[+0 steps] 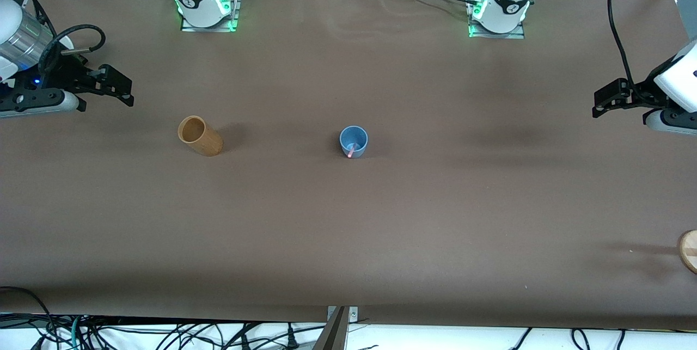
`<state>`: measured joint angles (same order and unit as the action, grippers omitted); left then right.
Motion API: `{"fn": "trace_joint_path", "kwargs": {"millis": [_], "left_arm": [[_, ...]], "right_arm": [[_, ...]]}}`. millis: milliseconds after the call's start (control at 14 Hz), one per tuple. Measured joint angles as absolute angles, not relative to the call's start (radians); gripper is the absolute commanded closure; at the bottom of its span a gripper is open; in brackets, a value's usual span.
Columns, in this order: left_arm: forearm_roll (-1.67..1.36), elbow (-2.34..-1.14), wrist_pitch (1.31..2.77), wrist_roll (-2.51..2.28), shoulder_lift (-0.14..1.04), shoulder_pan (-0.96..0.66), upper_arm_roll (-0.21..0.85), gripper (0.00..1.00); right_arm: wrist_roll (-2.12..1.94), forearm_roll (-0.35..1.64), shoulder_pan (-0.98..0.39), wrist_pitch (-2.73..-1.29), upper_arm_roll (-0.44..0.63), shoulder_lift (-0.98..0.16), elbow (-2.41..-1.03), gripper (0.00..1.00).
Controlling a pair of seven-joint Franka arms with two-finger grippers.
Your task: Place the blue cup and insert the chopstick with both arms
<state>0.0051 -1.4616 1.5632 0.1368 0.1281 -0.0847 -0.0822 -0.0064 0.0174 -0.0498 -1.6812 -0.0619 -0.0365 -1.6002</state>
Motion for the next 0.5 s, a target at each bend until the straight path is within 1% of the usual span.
{"fn": "trace_joint_path", "kwargs": {"millis": [500], "left_arm": [[0.005,-1.462,1.563,0.137,0.128,-0.085,-0.081,0.00]], "right_arm": [[-0.006,0.017,-0.048,-1.673,-0.061,-0.032,-1.600,0.00]]}}
